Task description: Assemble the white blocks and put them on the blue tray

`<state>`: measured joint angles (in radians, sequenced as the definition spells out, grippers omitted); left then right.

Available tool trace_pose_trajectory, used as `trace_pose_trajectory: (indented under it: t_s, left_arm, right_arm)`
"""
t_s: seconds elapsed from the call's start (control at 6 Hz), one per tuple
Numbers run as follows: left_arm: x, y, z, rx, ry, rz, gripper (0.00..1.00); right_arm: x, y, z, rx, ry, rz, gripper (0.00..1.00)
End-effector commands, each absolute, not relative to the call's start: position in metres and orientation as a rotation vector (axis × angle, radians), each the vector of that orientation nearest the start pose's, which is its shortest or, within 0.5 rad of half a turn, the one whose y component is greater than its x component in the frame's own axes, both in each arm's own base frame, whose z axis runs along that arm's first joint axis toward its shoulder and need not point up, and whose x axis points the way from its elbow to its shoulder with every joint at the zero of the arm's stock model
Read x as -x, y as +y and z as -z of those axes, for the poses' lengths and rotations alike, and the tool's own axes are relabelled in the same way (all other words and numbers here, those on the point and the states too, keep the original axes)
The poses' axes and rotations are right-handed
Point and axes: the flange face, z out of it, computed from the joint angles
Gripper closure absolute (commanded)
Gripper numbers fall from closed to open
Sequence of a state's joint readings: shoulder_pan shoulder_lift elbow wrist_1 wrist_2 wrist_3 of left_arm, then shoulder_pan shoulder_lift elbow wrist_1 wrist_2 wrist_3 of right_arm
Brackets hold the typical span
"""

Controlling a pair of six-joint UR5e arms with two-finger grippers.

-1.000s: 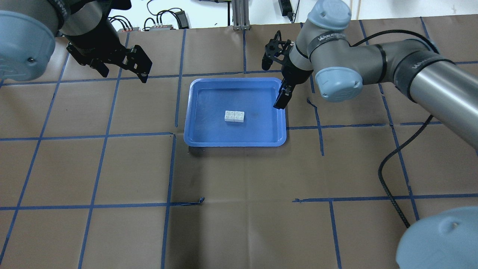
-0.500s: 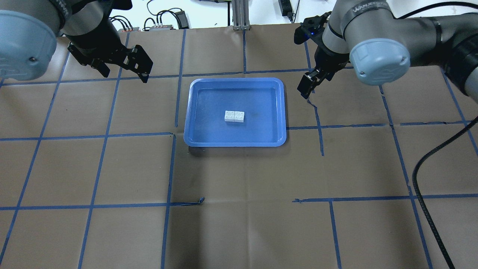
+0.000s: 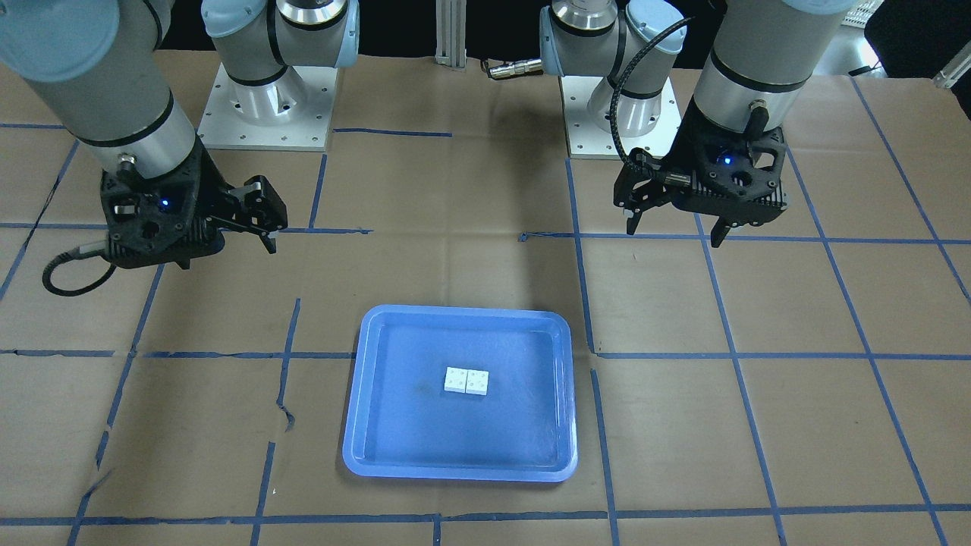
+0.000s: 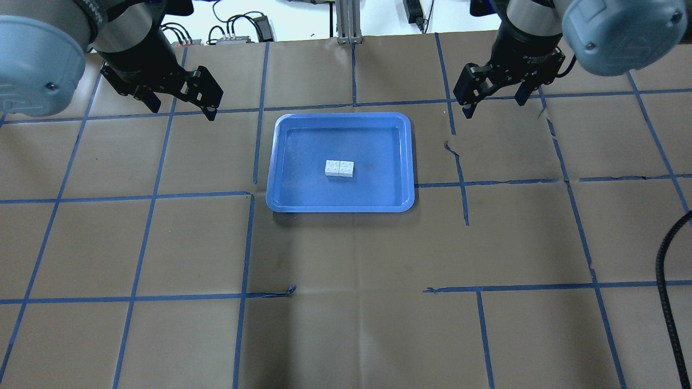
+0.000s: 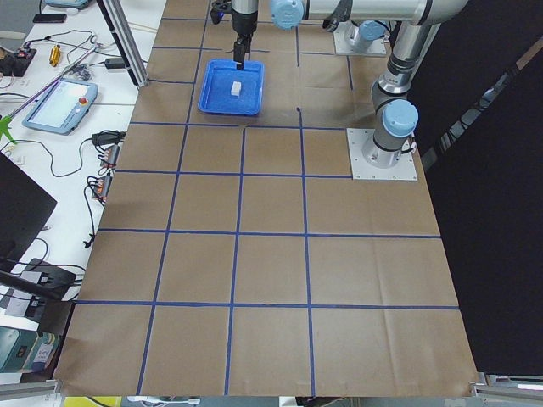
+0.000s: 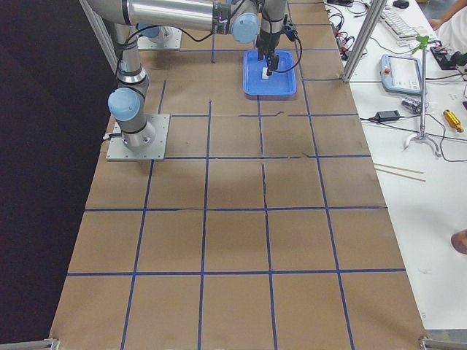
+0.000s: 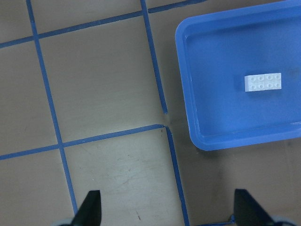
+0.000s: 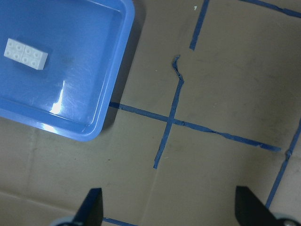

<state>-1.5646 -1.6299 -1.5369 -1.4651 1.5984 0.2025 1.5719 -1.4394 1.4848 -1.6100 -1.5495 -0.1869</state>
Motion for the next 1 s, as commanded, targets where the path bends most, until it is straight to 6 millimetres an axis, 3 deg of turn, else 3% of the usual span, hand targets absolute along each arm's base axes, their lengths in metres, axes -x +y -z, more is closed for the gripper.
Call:
trace_pose_trajectory:
  t_s: [0.0, 0.17, 0.83]
  left_arm:
    - [0.127, -0.526, -0.485, -0.303, 3.089, 0.119, 0.01]
    - [0.127, -0.526, -0.485, -0.303, 3.089, 0.119, 0.01]
    - [0.128, -0.526, -0.483, -0.308, 3.091, 0.112, 0.01]
  right_arm:
    - [-0.135, -0.528, -0.493, 0.19, 3.12, 0.018, 0.0]
    - [-0.132, -0.523, -0.497, 0.055, 3.159, -0.039, 0.0]
    - [-0.132, -0.515, -0.509, 0.051, 3.16, -0.008, 0.0]
